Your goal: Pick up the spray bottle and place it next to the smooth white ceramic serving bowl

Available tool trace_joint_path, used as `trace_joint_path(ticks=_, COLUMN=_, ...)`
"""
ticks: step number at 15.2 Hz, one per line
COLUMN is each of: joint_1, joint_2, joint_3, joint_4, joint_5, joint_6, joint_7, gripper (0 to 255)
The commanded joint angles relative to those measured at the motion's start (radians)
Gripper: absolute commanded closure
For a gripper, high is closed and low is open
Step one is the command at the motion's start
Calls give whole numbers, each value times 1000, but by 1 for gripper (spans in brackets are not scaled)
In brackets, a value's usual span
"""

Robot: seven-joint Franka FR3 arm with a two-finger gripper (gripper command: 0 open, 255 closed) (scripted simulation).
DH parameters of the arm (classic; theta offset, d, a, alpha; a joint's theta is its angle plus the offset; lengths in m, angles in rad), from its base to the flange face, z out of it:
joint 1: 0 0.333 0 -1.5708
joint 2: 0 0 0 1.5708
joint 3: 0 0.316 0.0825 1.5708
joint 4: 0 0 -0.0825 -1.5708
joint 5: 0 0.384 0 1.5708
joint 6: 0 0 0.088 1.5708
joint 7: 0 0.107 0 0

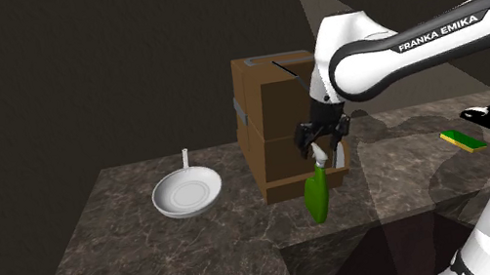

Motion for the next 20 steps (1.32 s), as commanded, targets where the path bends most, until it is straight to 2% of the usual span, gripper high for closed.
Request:
trace_joint_path(ticks=1, joint_1=1, joint_2=2, joint_3=1, joint_4=-7, joint_5=1, joint_6=10, joint_7=1, gripper=0)
trace_joint_path(ticks=7, joint_1=1, joint_2=2, joint_3=1, joint_4=-7, joint_5=1, joint_6=10, joint_7=1, gripper=0)
trace_joint_path(ticks=8, joint_1=1, joint_2=2, joint_3=1, joint_4=-7, joint_5=1, joint_6=10, joint_7=1, gripper=255)
trace_joint_path(ticks=17, joint_1=1, joint_2=3, joint_3=1, joint_4=-7, joint_5=1, joint_6=10, joint_7=1, gripper=255)
trace_joint_path(ticks=20, joint_1=0, joint_2=-13, joint_3=-2, joint_4=23, joint_5=-1, joint_6=-36, joint_7=1, gripper=255)
